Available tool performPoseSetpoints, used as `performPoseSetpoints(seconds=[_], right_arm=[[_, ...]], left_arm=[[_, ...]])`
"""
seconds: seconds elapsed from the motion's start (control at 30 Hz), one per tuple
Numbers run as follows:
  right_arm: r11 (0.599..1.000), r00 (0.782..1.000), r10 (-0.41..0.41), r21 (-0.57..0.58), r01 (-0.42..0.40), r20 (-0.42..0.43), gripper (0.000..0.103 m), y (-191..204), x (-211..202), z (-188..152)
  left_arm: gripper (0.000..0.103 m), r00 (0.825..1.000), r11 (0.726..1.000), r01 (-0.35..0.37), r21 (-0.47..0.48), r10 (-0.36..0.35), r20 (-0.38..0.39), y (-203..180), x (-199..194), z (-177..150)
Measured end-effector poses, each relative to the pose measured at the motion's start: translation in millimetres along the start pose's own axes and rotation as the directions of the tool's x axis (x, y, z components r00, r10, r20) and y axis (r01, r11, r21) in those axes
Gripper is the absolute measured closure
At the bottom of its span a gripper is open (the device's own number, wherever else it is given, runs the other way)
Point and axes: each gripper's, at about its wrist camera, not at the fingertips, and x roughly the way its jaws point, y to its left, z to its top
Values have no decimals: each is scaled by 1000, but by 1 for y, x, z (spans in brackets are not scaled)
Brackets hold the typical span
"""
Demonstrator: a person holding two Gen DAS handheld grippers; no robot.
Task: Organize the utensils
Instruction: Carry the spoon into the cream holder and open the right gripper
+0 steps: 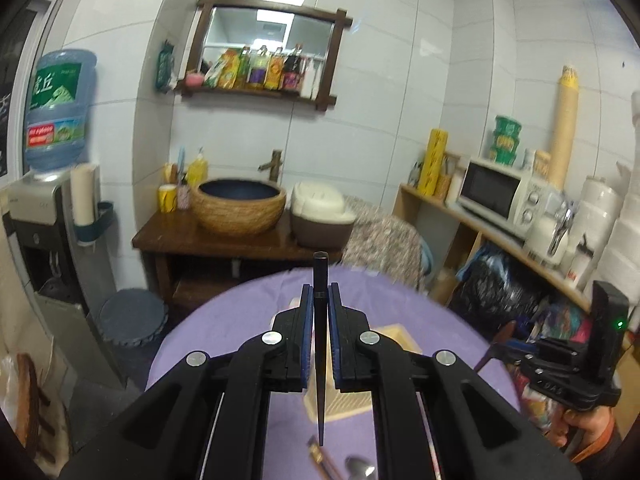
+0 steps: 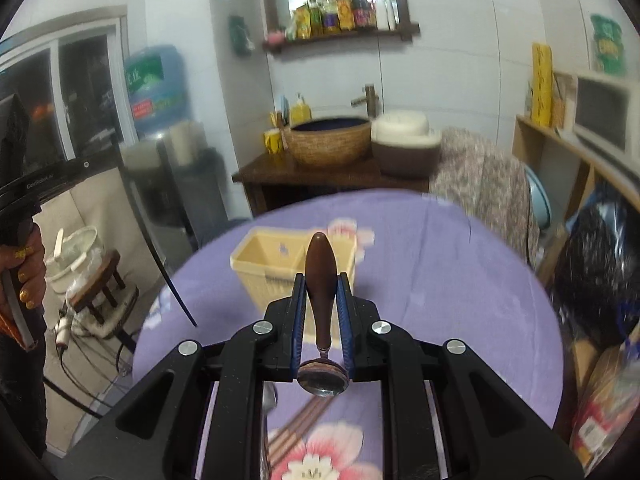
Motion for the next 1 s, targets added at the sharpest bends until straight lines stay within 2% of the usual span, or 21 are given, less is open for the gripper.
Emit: performPoseSetpoints(seconds=[0.13, 0.27, 0.4, 0.53, 0.67, 0.87, 0.93, 1.0], right_arm=[[1000, 997, 25, 11, -26, 71, 87, 8, 4, 58], [1000, 996, -9, -13, 10, 93, 87, 15, 25, 76], [1000, 997, -28, -10, 29, 78, 87, 12, 60, 58], [999, 999, -42, -16, 42, 26, 87, 8, 93, 27], [999, 999, -40, 0, 40, -37, 87, 3, 117, -5], [997, 995, -71, 13, 72, -64, 87, -3, 133, -27], [997, 995, -77, 13, 78, -59, 87, -4, 132, -29], [997, 995, -78, 14, 79, -59, 87, -5, 133, -29]], left_arm=[[95, 998, 999, 32, -15, -31, 61, -21, 15, 48], [95, 995, 999, -26, 37, 22, 96, -42, 36, 53], [94, 998, 998, -36, 48, 34, 44, -42, 69, 26], [94, 995, 991, -102, 89, 102, 7, -38, 96, -10], [94, 994, 996, -77, 36, 80, -78, -18, 113, -39], [95, 986, 996, -86, -8, 84, -144, -2, 128, -58], [94, 988, 997, -79, -12, 76, -137, -1, 128, -59], [94, 988, 996, -89, 25, 92, -128, -6, 128, -60]])
